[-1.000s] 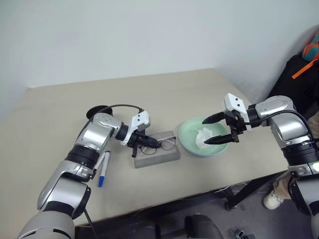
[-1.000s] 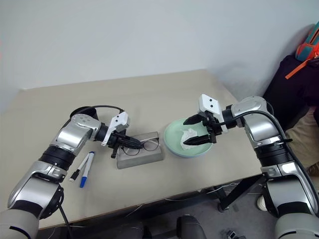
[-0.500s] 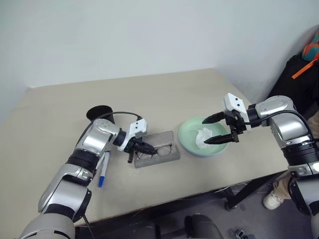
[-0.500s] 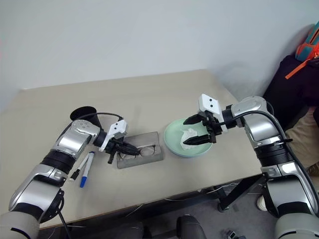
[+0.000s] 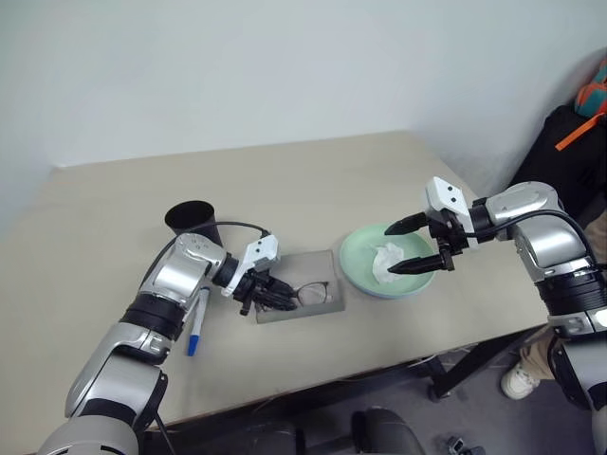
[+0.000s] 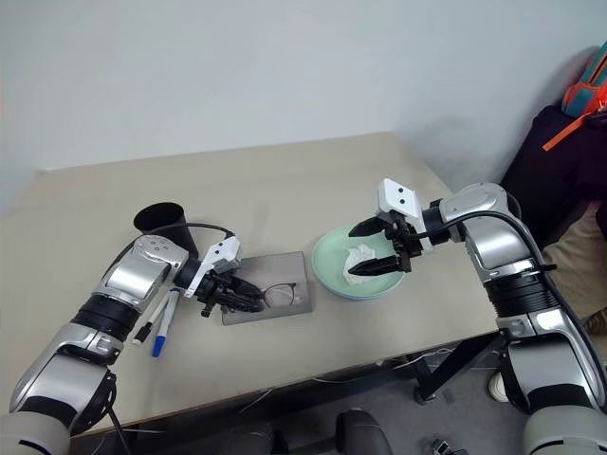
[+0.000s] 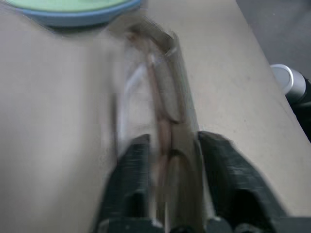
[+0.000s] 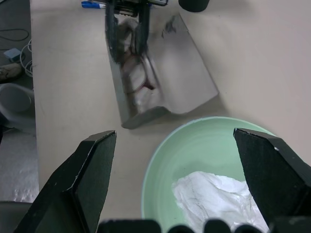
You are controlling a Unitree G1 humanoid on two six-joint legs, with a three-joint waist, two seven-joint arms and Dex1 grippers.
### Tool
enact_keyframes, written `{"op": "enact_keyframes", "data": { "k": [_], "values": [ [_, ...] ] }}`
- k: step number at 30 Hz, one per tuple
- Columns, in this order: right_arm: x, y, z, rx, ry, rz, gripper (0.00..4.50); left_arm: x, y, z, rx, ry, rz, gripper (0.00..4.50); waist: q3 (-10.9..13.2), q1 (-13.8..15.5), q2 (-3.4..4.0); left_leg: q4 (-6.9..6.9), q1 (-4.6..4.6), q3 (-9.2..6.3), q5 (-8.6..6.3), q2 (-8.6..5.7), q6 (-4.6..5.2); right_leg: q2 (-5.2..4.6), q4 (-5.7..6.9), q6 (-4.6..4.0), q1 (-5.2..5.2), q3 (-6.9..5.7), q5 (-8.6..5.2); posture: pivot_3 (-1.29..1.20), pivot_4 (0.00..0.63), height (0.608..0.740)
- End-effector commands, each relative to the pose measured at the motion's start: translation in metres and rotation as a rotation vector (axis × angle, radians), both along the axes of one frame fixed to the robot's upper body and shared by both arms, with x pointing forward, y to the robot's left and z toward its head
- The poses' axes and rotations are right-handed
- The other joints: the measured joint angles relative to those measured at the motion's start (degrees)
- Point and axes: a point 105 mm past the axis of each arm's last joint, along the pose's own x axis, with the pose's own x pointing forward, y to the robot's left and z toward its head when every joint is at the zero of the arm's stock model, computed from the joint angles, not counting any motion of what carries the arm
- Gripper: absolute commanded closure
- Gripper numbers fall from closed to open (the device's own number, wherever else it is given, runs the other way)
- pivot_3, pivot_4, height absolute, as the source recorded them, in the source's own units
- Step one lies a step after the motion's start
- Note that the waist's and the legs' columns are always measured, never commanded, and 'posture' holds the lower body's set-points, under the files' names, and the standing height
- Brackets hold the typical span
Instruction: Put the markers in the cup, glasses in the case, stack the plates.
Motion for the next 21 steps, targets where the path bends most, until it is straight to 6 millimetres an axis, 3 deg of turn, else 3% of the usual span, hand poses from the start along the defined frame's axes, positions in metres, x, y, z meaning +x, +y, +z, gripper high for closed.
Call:
{"op": "enact_keyframes", "data": {
  "k": [1, 2, 8, 15, 18, 21],
  "values": [
    [0.002, 0.003, 0.015, 0.021, -0.058, 0.015, 0.32, 0.010, 0.002, 0.008, 0.011, -0.083, 0.016, 1.45, 0.0, 0.0, 0.00, 0.00, 0.01, 0.00, 0.00, 0.00, 0.00, 0.00, 0.00, 0.00, 0.00, 0.00, 0.00, 0.00, 0.000, 0.738],
    [0.002, 0.003, 0.015, 0.021, -0.059, 0.016, 0.32, 0.012, 0.002, 0.009, 0.007, -0.086, 0.027, 1.13, 0.0, 0.0, 0.00, 0.00, 0.01, 0.00, 0.00, 0.00, 0.00, 0.00, 0.00, 0.00, 0.00, 0.00, 0.00, 0.00, 0.000, 0.738],
    [0.002, 0.004, 0.014, 0.023, -0.060, 0.018, 0.32, 0.020, 0.000, 0.023, -0.042, -0.109, 0.059, 1.13, 0.0, 0.0, 0.00, 0.02, 0.00, 0.00, 0.00, 0.00, 0.00, 0.00, 0.01, 0.02, 0.00, 0.00, 0.01, 0.00, 0.000, 0.738],
    [0.002, 0.004, 0.014, 0.024, -0.065, 0.020, 0.32, 0.040, -0.003, 0.055, -0.152, -0.169, 0.158, 1.13, 0.0, 0.0, 0.00, 0.03, 0.00, 0.00, 0.00, 0.00, 0.00, 0.00, 0.01, 0.03, 0.01, 0.00, 0.02, 0.00, 0.000, 0.738],
    [0.003, 0.004, 0.014, 0.025, -0.068, 0.023, 0.32, 0.054, -0.001, 0.067, -0.195, -0.207, 0.240, 1.99, 0.0, 0.0, 0.00, 0.04, 0.00, -0.01, 0.00, -0.01, 0.00, 0.00, 0.02, 0.06, 0.02, 0.00, 0.04, 0.00, 0.000, 0.738],
    [0.003, 0.005, 0.014, 0.027, -0.070, 0.025, 0.32, 0.061, 0.001, 0.065, -0.185, -0.245, 0.284, 2.97, 0.0, -0.1, 0.00, 0.04, 0.00, -0.02, 0.00, -0.01, 0.00, 0.01, 0.02, 0.08, 0.02, 0.00, 0.05, 0.00, 0.000, 0.738]
  ]
}}
